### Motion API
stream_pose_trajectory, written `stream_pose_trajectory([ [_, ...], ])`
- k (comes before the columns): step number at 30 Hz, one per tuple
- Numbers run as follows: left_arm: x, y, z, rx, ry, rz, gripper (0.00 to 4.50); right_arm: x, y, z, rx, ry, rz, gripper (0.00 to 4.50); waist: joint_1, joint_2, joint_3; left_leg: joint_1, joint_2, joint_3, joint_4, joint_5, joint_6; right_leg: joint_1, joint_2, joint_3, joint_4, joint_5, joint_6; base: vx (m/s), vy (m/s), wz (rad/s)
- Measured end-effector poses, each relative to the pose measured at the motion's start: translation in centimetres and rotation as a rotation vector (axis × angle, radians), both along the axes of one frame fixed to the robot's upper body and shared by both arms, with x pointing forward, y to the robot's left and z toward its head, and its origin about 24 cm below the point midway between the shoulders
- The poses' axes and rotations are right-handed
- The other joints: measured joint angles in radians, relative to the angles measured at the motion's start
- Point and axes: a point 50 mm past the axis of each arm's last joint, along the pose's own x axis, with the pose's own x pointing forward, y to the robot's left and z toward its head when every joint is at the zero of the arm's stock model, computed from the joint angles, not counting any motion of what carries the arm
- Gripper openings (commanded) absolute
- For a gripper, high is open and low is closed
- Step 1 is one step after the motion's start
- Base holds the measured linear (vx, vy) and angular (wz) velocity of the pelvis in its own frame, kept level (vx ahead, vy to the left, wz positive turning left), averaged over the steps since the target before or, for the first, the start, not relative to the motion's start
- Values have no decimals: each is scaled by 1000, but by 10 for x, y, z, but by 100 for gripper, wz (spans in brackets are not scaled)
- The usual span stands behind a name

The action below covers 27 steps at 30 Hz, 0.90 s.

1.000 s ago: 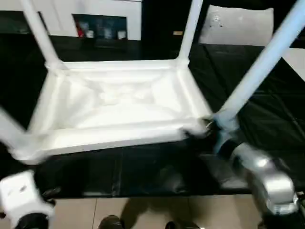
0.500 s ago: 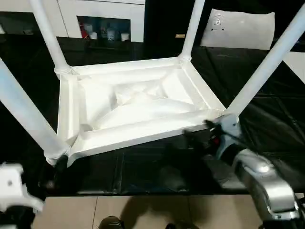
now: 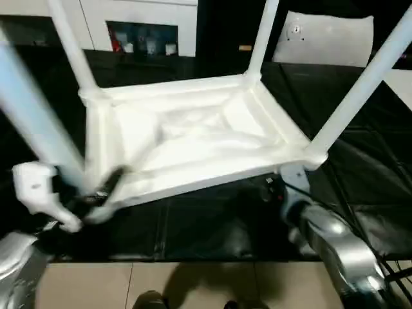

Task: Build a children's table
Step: Rotate table base

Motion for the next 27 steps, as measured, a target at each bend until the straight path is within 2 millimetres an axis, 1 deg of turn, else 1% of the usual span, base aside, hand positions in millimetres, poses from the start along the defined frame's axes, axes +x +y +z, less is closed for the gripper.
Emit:
stream_pose_trajectory([
  [3,-2,-22,-3,-46,34,-161,446,11,9,0,23,2,5,450,-6,-2,-1,0,1,2,-1,1,-1,-1,0,0,1,1,0,0,0,0],
  [4,-4,-33,-4,-64,49,-226,446,15,14,1,26,1,13,450,-8,-3,-2,0,1,3,-1,2,-1,-1,0,0,1,1,0,0,0,0],
  [6,-7,-43,-5,-87,65,-294,446,19,17,-2,29,11,10,450,-11,-6,-3,0,2,3,-2,3,-2,-3,1,0,2,1,0,0,0,0],
  [8,-10,-53,-5,-100,85,-364,446,25,23,-2,34,15,11,450,-28,-13,-7,-1,2,4,-4,5,-4,-6,1,1,3,2,-1,0,0,0],
  [9,-10,-59,-4,-104,91,-390,446,27,24,-3,35,21,11,450,-33,-16,-9,-2,2,5,-6,6,-4,-8,1,2,4,2,-1,0,0,0],
  [11,-12,-73,-5,-121,101,-454,446,30,28,-3,34,25,18,450,-41,-22,-11,-2,3,5,-7,7,-5,-8,3,2,5,2,-1,0,0,0],
  [13,-12,-86,-4,-145,104,-507,446,31,32,-3,34,23,34,450,-46,-23,-10,-3,5,6,-7,8,-7,-9,4,2,7,2,-1,0,0,0],
  [16,-8,-103,1,-173,77,-573,446,32,39,-3,40,18,61,450,-50,-24,-10,-3,6,6,-8,9,-9,-10,5,2,10,2,-1,0,0,0],
  [18,-6,-111,3,-186,70,-603,446,34,43,-2,37,13,72,450,-51,-24,-10,-3,7,6,-8,10,-9,-10,6,2,11,2,-1,0,0,0],
  [21,-2,-124,5,-202,64,-653,446,34,47,-1,41,1,83,450,-50,-24,-10,-3,8,6,-7,11,-9,-10,7,2,12,2,-2,0,0,0],
  [24,6,-138,7,-214,53,-696,446,35,50,-1,41,-13,100,450,-47,-24,-10,-3,8,6,-7,12,-9,-10,7,2,12,3,-3,0,0,0],
  [27,16,-151,10,-219,26,-714,446,36,54,-2,53,-18,112,450,-50,-24,-10,-2,8,6,-7,12,-10,-10,7,3,12,4,-5,0,0,0],
])
